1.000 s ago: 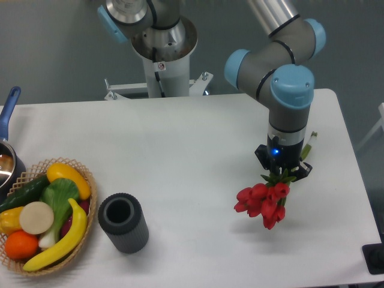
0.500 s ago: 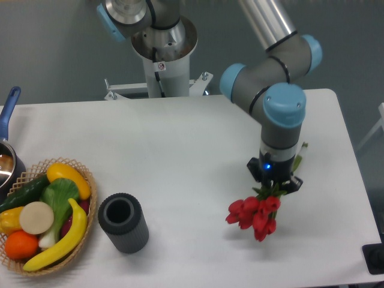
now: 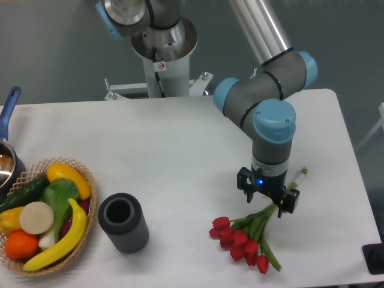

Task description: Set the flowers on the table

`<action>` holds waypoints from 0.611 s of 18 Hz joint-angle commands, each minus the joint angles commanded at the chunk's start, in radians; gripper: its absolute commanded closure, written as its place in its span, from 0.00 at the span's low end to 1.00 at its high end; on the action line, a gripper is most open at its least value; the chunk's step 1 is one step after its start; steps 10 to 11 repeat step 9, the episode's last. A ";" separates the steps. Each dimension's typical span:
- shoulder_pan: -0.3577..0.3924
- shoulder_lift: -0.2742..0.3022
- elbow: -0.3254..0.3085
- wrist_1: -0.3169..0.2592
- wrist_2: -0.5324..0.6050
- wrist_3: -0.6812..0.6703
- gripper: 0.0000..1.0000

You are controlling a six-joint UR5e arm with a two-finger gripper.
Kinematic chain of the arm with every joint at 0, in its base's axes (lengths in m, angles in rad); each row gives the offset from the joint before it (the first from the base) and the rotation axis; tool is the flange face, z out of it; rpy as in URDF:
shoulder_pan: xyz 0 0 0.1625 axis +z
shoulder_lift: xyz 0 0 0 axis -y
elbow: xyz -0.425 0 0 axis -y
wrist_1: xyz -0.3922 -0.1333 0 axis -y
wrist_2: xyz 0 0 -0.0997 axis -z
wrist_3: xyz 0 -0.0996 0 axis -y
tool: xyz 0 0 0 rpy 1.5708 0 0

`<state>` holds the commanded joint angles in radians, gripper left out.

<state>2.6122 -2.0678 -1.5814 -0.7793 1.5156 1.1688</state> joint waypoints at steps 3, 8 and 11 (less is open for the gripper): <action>0.041 0.023 -0.023 0.017 -0.008 0.014 0.00; 0.060 0.031 -0.012 0.018 -0.006 0.043 0.00; 0.058 0.029 -0.012 0.018 -0.006 0.045 0.00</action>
